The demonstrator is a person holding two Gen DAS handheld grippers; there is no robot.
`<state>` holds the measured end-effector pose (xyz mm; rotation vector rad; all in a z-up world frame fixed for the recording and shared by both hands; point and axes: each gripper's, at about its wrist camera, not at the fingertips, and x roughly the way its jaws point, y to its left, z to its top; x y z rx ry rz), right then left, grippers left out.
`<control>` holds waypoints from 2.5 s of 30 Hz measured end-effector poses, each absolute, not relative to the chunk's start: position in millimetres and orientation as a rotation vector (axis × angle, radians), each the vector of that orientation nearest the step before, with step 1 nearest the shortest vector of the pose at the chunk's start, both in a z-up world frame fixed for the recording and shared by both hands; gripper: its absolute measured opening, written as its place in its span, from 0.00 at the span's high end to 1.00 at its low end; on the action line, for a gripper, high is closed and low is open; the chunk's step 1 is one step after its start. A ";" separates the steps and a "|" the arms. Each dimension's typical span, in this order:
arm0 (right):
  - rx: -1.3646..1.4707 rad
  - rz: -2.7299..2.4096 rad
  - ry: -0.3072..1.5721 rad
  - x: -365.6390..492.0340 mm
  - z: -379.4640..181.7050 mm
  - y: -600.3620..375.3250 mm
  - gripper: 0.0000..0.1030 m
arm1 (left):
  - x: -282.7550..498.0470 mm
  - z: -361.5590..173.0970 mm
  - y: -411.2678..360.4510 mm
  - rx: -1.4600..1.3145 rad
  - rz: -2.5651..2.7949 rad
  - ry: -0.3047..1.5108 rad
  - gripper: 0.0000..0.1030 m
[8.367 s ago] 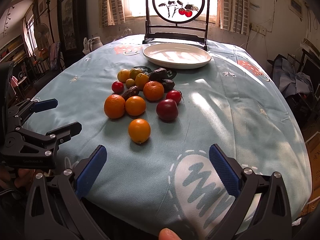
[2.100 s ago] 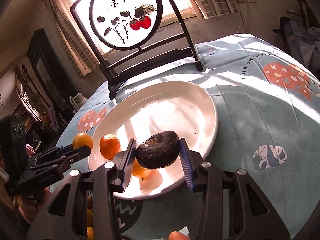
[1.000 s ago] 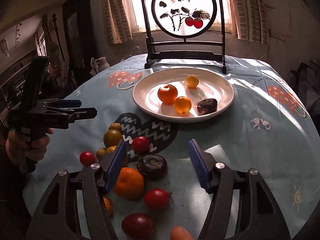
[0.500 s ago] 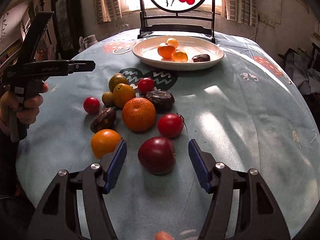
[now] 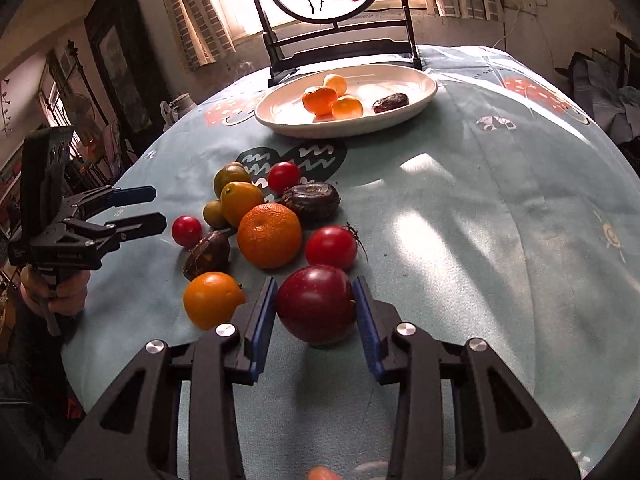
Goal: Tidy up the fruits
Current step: 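Grasp a dark red plum with the right tool while the left tool grasps a red tomato, then place the plum and tomato on the white plate and open both tools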
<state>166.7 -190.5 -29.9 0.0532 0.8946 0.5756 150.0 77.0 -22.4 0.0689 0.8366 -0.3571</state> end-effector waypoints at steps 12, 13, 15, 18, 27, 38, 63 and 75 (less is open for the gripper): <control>0.082 0.596 0.878 166.1 -27.8 -194.5 0.62 | 154.1 -35.1 59.9 0.100 -0.438 0.894 0.45; 0.085 0.603 0.876 165.9 -27.7 -195.2 0.62 | 155.0 -35.8 57.8 0.101 -0.442 0.899 0.47; 0.090 0.613 0.874 165.8 -27.1 -195.7 0.62 | 155.2 -36.9 54.5 0.108 -0.450 0.906 0.50; 0.099 0.630 0.859 164.1 -25.4 -197.0 0.62 | 157.0 -39.0 52.9 0.105 -0.453 0.922 0.57; 0.079 0.674 0.882 162.8 -26.1 -192.0 0.62 | 160.2 -43.4 49.9 0.116 -0.441 0.949 0.63; 0.029 0.613 0.967 171.1 -37.5 -183.2 0.62 | 160.8 -43.3 52.1 0.111 -0.437 0.945 0.70; 0.271 0.570 0.836 372.3 -7.1 -161.5 0.62 | 343.3 2.8 68.5 -0.150 -0.109 0.859 0.71; 0.229 0.652 0.755 337.6 28.0 -168.2 0.34 | 298.5 36.3 82.3 -0.230 -0.070 0.782 0.02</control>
